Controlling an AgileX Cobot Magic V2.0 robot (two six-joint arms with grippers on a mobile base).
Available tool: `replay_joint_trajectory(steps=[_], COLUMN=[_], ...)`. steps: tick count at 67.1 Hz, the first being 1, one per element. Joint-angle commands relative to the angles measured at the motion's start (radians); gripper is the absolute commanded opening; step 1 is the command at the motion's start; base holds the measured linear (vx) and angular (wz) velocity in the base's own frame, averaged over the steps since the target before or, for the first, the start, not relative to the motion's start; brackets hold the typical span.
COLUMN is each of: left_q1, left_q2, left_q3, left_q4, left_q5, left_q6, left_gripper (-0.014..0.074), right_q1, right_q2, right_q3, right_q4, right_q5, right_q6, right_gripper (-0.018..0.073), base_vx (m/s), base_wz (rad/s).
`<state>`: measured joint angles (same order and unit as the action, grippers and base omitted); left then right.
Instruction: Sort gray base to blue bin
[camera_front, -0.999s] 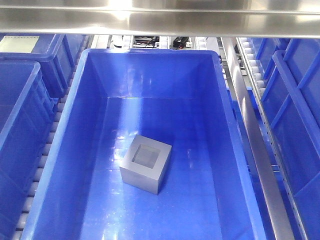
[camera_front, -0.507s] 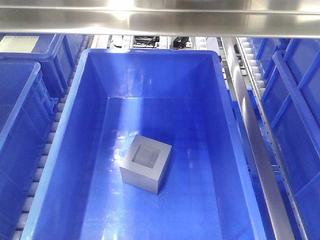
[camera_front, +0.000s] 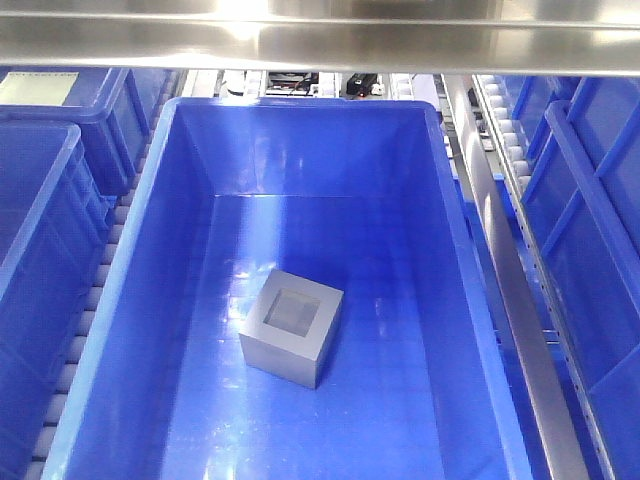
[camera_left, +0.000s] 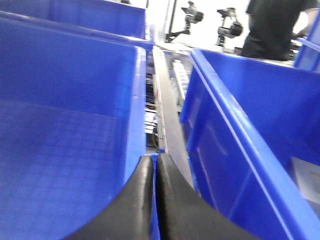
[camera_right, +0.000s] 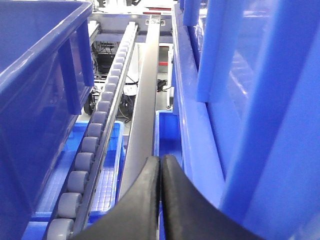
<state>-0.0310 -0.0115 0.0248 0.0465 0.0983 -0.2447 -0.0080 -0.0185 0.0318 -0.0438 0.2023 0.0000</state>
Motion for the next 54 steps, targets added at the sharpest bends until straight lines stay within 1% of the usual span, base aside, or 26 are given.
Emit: replay_joint_trajectory(steps=[1,10,18,32,54], left_q1=[0.004,0.004,0.004,0.004,0.004], left_q2=[-0.017,-0.017,-0.017,-0.017,-0.017], left_q3=[-0.008,-0.008,-0.008,-0.008,-0.008], left_q4=[-0.016,-0.016,-0.016,-0.016,-0.016], left_q5=[-0.075,-0.070,-0.060,-0.030,-0.032], left_q6=[0.054,0.129,0.151,0.161,0.161], left_gripper=[-0.0007,-0.0007,-0.0007,-0.0007,-0.0007], right_q1=[0.003,0.003,0.003,0.003,0.003], right_q2=[-0.007,-0.007,-0.007,-0.007,-0.007], right_q3=[0.005,0.005,0.005,0.005,0.005], right_q4=[-0.009,-0.009,-0.009,-0.009,-0.009], right_q5=[-0.078,-0.078,-0.078,-0.078,-0.075], right_q6=[-0.012,-0.012,-0.012,-0.012,-0.012], right_gripper=[-0.0005,-0.0005,-0.0005,-0.0005,-0.0005], base_vx=[0.00,0.00,0.00,0.00,0.00], base_wz=[0.00,0.00,0.00,0.00,0.00])
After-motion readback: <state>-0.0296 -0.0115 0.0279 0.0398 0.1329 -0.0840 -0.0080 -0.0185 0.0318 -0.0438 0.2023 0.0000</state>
